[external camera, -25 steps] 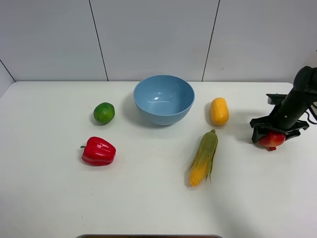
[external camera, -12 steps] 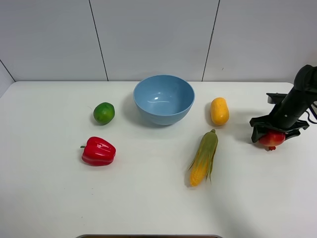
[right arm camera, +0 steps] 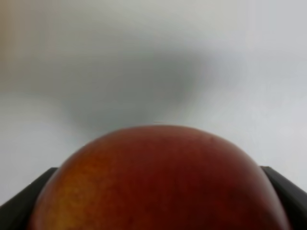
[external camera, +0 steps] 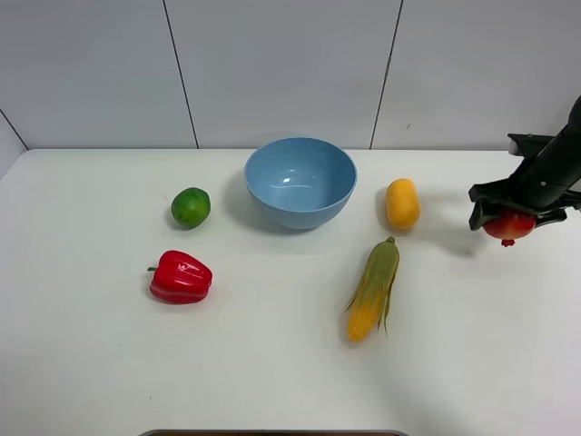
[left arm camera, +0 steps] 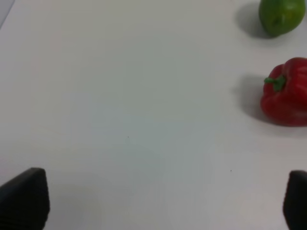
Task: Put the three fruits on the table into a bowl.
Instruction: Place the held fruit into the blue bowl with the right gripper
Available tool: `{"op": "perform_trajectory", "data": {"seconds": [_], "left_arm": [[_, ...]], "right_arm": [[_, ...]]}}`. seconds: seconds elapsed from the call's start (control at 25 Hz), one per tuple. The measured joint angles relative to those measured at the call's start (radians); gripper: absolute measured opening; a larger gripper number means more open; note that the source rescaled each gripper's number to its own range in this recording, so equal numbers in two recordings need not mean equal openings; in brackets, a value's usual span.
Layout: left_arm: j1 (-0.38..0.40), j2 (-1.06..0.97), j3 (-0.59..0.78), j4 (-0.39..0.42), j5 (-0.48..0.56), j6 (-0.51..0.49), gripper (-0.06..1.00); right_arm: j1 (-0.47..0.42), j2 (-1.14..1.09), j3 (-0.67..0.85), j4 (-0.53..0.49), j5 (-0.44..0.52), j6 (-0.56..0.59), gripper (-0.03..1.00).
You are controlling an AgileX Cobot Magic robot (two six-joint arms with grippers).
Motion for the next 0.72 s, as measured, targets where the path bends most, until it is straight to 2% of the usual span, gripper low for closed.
{"op": "perform_trajectory", "data": {"seconds": [0.36,0.52,0.72], "left_arm": [[0.000,0.000,0.000,0.000,0.000,0.000,1.00],[0.000,0.000,0.000,0.000,0.000,0.000,1.00],[0.000,0.000,0.000,0.000,0.000,0.000,1.00]], "right_arm": [[0.030,-0.115,-0.004,0.067,0.004,-0.019,0.45],[0.112,-0.117,-0.077,0.087,0.041,-0.033,0.45],[0.269,-0.117,-0.208,0.091,0.050,-0.037,0.45]]}}
